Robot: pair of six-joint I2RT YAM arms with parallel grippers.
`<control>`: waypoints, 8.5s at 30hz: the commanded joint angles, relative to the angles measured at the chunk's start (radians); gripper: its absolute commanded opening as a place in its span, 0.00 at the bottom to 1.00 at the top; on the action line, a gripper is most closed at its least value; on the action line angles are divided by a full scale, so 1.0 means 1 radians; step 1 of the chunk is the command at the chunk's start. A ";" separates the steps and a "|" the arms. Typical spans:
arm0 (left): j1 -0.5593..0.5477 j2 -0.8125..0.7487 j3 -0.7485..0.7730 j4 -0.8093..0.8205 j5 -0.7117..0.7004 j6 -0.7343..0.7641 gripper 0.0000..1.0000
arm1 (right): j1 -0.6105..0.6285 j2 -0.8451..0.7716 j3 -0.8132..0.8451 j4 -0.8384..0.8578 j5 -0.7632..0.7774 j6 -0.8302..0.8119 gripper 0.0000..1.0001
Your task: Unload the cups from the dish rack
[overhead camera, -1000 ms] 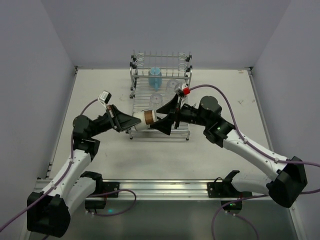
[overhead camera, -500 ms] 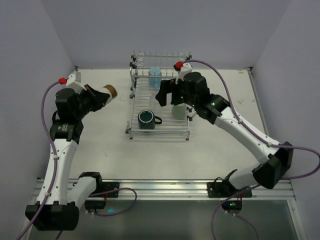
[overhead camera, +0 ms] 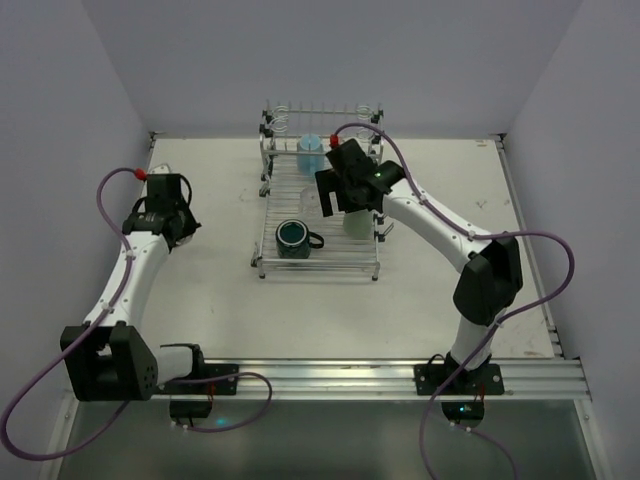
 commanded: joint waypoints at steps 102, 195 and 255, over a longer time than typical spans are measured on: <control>-0.231 0.023 -0.338 1.641 1.307 -0.980 0.84 | -0.156 -0.762 -0.497 0.478 -0.728 -0.080 0.00; -0.051 0.211 0.272 0.044 0.229 0.047 0.00 | -0.147 -0.362 -0.284 0.341 -0.627 -0.069 0.99; -0.112 -0.009 0.197 0.061 0.386 0.030 0.79 | 0.160 0.241 0.189 0.014 -0.447 -0.338 0.99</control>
